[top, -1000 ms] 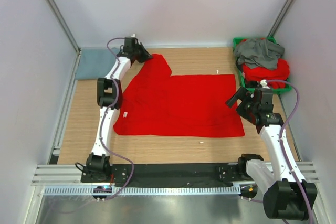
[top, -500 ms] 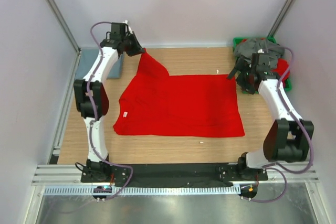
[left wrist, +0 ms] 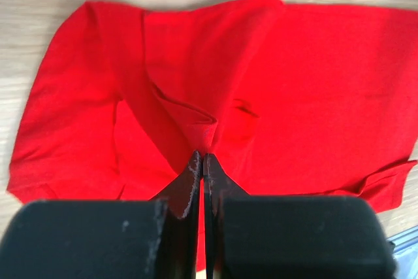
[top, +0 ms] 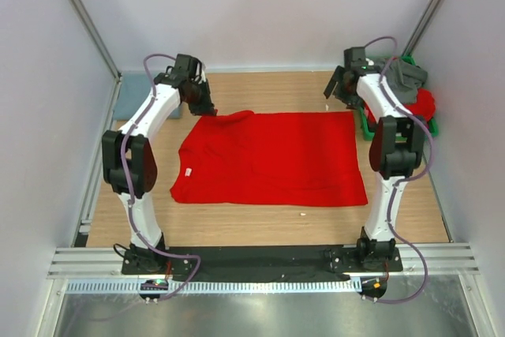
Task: Fold and stack the t-shirts
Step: Fold the tshirt
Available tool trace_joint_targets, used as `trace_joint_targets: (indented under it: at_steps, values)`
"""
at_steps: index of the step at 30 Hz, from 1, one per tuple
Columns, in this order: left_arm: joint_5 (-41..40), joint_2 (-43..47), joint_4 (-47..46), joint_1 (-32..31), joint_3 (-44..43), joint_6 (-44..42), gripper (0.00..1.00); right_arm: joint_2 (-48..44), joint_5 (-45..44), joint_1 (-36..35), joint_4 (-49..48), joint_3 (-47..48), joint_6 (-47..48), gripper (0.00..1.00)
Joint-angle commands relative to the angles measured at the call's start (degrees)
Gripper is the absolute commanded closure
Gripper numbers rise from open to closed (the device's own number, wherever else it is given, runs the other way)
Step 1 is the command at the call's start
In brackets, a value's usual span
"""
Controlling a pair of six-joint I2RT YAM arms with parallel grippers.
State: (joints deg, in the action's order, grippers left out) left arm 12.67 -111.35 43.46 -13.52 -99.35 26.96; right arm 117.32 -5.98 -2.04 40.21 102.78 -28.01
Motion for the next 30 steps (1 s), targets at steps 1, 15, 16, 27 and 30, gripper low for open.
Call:
trace_joint_targets:
  at_steps: [1, 15, 16, 27, 30]
  values:
    - [-1.50, 4.21, 2.59, 0.16, -0.58, -1.74, 1.00, 5.54, -6.49, -1.82, 6.11, 7.77, 1.29, 0.23]
    - [-2.29, 6.93, 0.66, 0.33, 2.93, -1.38, 1.00, 18.29, -13.00, -1.82, 9.36, 17.80, 2.08, 0.32]
    - [-2.21, 7.02, 0.57, 0.33, 3.02, -1.38, 1.00, 18.99, -12.92, -1.82, 9.10, 17.72, 1.99, 0.32]
    - [-1.42, 8.08, 0.39, 0.51, 4.08, -1.30, 1.00, 24.01, -13.10, -1.82, 7.34, 19.12, 2.26, 0.45]
    - [-1.24, 8.08, 0.48, 0.69, 4.17, -1.30, 1.00, 22.87, -12.30, -1.91, 5.94, 15.79, 1.82, 0.69]
